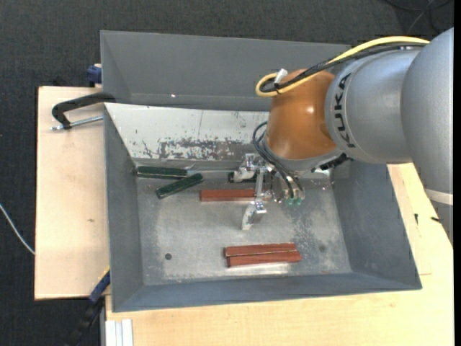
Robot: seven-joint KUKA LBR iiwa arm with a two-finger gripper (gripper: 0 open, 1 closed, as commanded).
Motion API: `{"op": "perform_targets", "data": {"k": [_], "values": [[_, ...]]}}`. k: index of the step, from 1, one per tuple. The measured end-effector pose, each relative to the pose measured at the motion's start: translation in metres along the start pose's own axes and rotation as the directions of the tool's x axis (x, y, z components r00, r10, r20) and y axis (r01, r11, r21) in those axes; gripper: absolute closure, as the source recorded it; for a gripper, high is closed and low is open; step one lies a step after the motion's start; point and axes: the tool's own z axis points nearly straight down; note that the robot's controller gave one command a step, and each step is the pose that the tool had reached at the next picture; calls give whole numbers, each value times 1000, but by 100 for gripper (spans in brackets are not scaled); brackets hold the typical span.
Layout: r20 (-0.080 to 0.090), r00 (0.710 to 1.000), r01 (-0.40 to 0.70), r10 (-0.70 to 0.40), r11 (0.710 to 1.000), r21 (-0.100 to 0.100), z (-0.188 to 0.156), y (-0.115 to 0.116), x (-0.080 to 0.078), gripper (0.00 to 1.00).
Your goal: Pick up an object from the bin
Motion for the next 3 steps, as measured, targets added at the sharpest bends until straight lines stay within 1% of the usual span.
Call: {"op": "perform_targets", "data": {"k": [1, 2, 3], "values": [[14, 1000, 2, -2, 1000, 1, 11, 10, -17, 100], [14, 1000, 2, -2, 1000, 1, 11, 10, -17, 100], [5, 1000, -14, 14, 1000, 0, -140, 6, -21, 100]]}}
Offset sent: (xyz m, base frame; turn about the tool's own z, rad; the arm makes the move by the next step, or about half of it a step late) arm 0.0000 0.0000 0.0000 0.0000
